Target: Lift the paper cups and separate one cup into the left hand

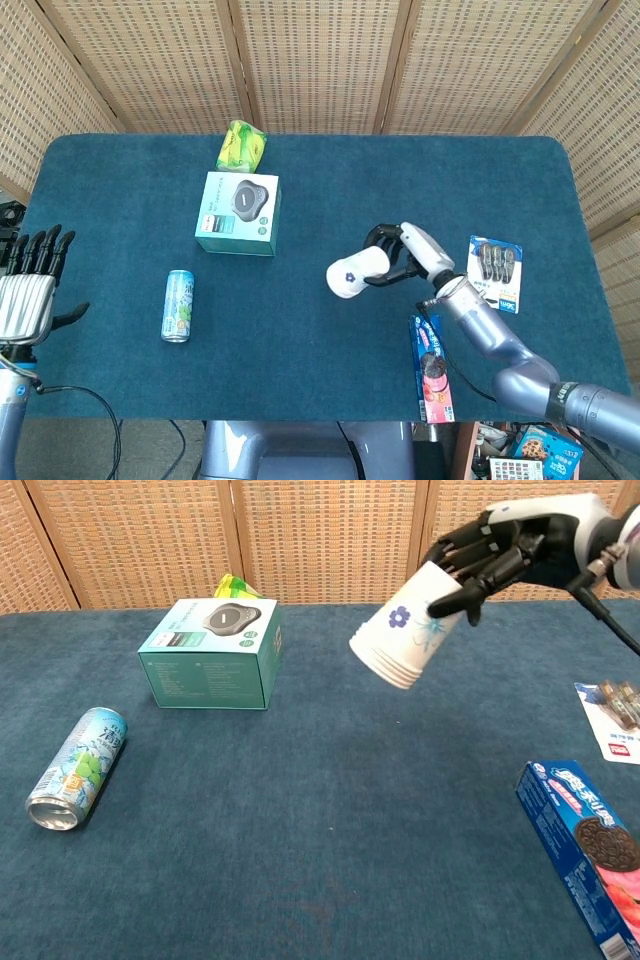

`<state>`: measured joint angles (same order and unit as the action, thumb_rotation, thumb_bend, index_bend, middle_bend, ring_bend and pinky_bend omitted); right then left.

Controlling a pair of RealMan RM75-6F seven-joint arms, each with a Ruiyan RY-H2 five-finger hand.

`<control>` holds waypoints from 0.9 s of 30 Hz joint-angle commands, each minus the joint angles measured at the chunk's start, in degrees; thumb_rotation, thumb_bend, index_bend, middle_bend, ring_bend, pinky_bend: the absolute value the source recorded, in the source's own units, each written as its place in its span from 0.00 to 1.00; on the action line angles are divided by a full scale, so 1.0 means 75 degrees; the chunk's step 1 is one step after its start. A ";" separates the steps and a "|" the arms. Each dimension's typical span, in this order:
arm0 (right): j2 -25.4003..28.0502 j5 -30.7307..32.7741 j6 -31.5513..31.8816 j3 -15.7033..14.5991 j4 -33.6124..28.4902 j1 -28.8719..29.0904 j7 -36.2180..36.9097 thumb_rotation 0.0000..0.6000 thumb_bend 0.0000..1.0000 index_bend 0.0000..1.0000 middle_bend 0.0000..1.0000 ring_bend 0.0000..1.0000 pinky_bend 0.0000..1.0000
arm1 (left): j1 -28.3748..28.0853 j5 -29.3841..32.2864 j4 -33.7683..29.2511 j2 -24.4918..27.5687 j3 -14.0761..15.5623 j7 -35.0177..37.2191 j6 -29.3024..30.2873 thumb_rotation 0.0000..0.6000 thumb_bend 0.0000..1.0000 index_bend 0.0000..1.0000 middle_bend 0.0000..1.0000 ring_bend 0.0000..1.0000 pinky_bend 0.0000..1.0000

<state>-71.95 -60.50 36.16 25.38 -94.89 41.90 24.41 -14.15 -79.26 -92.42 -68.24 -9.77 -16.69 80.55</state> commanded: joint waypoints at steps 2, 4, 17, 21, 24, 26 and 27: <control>-0.0438 0.0697 -0.0186 0.0127 -0.0022 0.0488 0.0158 1.00 0.33 0.63 0.63 0.54 0.61 | -0.0431 -0.0244 0.0407 -0.0348 -0.0230 0.0123 -0.0163 1.00 0.18 0.00 0.00 0.00 0.00; -0.0724 0.1011 -0.0147 0.0074 0.0104 0.0703 0.0064 1.00 0.33 0.63 0.63 0.54 0.61 | -0.0631 -0.0389 0.0638 -0.0566 -0.0296 0.0290 -0.0194 1.00 0.18 0.00 0.00 0.00 0.00; -0.1536 0.2803 -0.0159 0.0199 0.0632 0.1306 0.0238 1.00 0.35 0.63 0.63 0.54 0.61 | -0.2277 -0.1399 0.2373 -0.2745 -0.0466 0.1047 -0.0585 1.00 0.18 0.06 0.00 0.00 0.00; -0.1480 0.3075 -0.0187 0.0265 0.0663 0.1305 0.0314 1.00 0.35 0.63 0.63 0.54 0.61 | -0.2622 -0.1513 0.2821 -0.3414 -0.0497 0.1242 -0.0537 1.00 0.18 0.16 0.00 0.00 0.00; -0.1385 0.3060 -0.0293 0.0271 0.0619 0.1264 0.0340 1.00 0.35 0.63 0.63 0.54 0.61 | -0.2890 -0.1580 0.3188 -0.3885 -0.0545 0.1424 -0.0498 1.00 0.18 0.21 0.00 0.00 0.00; -0.1334 0.3023 -0.0323 0.0262 0.0593 0.1236 0.0335 1.00 0.35 0.63 0.63 0.54 0.61 | -0.3027 -0.1630 0.3400 -0.4145 -0.0581 0.1525 -0.0409 1.00 0.18 0.25 0.00 0.00 0.00; -0.1300 0.3027 -0.0328 0.0263 0.0577 0.1216 0.0342 1.00 0.35 0.63 0.63 0.54 0.61 | -0.3127 -0.1652 0.3496 -0.4320 -0.0616 0.1560 -0.0363 1.00 0.18 0.28 0.00 0.00 0.00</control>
<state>-81.77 -37.78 33.74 27.35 -90.51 51.09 26.95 -36.22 -91.08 -67.49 -98.81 -13.91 -5.92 77.16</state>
